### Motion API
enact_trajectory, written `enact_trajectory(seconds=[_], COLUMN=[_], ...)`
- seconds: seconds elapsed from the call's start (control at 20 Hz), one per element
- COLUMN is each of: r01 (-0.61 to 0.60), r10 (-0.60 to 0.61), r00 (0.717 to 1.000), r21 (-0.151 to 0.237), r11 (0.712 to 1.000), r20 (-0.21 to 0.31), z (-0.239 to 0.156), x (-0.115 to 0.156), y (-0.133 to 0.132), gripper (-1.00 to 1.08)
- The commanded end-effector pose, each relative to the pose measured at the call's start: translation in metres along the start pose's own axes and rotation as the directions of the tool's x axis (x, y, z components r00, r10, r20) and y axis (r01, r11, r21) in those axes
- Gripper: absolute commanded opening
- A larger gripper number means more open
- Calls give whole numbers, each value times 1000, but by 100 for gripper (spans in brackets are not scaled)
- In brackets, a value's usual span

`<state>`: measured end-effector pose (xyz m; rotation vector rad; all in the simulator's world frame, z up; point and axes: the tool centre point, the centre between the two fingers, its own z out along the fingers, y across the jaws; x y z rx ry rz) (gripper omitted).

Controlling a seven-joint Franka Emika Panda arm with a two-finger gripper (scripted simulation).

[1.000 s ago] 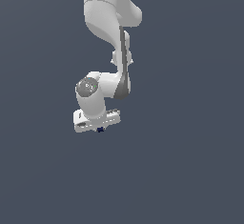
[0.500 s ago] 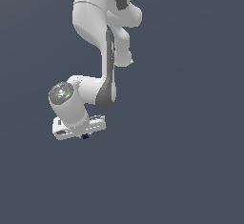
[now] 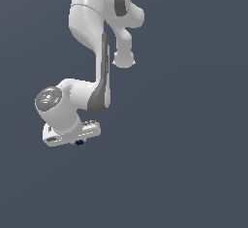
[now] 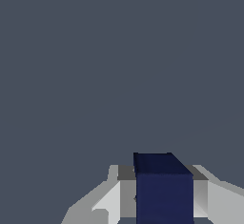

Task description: Pick up the object and move it to a goal position.

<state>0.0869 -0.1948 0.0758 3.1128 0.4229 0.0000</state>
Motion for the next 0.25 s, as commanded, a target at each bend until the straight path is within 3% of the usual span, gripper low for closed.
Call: enact_trajectory(seconds=[0.0,0.2], r01=[1,1], r10=[-1,-1], r00=[1000,1000], r21=[0,0], r11=[1000,1000], r20=[0,0], z=[-1,-1], x=[2,3], y=[3,4], gripper=[-100,-100])
